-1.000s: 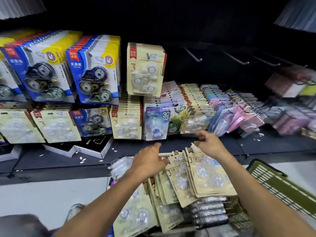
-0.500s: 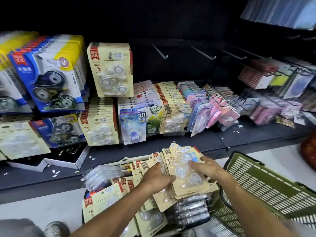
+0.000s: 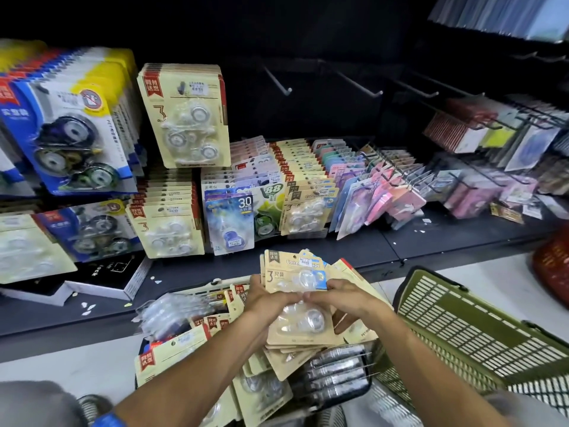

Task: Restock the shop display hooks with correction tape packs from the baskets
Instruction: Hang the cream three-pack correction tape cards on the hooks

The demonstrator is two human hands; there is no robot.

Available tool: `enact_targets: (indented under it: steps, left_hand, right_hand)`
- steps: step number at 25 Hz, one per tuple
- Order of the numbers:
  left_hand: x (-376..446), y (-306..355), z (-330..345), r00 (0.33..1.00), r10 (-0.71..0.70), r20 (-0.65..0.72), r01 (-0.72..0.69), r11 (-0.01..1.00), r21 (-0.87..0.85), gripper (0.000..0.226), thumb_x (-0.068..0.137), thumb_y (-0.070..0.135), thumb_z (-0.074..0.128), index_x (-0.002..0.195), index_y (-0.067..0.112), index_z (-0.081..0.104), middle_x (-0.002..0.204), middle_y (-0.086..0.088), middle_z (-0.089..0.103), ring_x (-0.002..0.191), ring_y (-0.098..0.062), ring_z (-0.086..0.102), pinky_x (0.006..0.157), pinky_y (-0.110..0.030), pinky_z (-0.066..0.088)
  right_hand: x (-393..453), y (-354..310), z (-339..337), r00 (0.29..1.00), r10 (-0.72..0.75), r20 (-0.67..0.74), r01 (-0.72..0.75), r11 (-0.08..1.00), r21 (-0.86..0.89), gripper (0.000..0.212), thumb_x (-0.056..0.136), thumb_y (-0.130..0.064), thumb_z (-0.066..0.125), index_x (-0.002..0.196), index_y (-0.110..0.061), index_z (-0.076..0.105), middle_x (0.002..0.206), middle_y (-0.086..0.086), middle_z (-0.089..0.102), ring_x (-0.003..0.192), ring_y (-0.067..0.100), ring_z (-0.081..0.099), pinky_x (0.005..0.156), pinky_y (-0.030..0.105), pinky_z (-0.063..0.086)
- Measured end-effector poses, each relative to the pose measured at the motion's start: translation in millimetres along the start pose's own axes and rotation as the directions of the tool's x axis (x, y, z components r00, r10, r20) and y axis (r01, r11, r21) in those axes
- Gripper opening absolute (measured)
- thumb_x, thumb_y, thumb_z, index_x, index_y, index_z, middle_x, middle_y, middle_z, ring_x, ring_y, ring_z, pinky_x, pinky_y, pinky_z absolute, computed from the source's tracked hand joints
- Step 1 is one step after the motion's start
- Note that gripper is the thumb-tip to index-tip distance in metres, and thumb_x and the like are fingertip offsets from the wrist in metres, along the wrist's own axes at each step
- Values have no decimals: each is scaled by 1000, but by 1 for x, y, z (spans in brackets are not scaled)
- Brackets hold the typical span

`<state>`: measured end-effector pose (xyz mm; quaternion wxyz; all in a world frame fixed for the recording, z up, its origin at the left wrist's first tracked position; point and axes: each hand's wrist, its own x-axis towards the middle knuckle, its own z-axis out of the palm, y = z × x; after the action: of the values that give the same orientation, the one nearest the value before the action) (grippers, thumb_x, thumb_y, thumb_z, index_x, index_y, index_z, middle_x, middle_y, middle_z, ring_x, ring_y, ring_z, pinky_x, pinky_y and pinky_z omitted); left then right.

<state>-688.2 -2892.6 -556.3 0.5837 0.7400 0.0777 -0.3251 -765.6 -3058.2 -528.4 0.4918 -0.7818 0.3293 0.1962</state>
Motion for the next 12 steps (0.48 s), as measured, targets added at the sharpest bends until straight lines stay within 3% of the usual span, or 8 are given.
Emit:
enact_targets:
  steps: [3, 6, 8, 10, 12]
  left_hand:
    - [1, 2, -9, 998, 61, -2, -61, 998, 32, 72, 62, 21, 95, 117, 18, 49, 114, -4, 69, 103, -24, 68, 95, -43, 56]
    - [-2, -9, -17, 1000, 28, -9, -28, 998, 61, 67, 70, 25, 93, 120, 19, 49, 114, -1, 68, 98, -19, 67, 85, -34, 57]
    - [-5, -12, -19, 999, 26, 32, -29, 997, 68, 62, 73, 21, 91, 121, 20, 52, 110, 3, 69, 92, -13, 67, 72, -25, 54]
    - [-5, -14, -18, 997, 15, 81, -21, 996, 83, 79, 59, 30, 95, 127, 20, 55, 119, 0, 70, 98, -16, 70, 82, -29, 58]
    - [-6, -15, -17, 997, -1, 71, -4, 998, 69, 96, 48, 32, 98, 132, 18, 53, 123, -2, 70, 102, -20, 70, 93, -37, 58]
  right_hand:
    - [-1, -4, 8, 999, -40, -30, 43, 995, 88, 29, 85, -48, 73, 97, -24, 62, 94, -2, 69, 73, 12, 65, 63, 27, 56]
    - [-2, -5, 18, 997, -40, -68, 43, 998, 37, 38, 85, -50, 73, 81, -21, 49, 81, -7, 54, 65, 7, 52, 53, 19, 39]
    - [0, -4, 21, 997, -25, -75, 35, 990, 136, 52, 76, -56, 78, 101, -18, 54, 99, -6, 61, 82, 10, 61, 65, 22, 49]
    - [-1, -5, 23, 995, -1, -96, 32, 947, 320, 73, 66, -56, 84, 124, -23, 53, 119, -3, 65, 104, 17, 66, 92, 36, 55]
    - [-4, -6, 26, 996, -8, -90, 47, 895, 443, 76, 64, -49, 87, 127, -27, 51, 121, 0, 66, 108, 22, 66, 98, 42, 52]
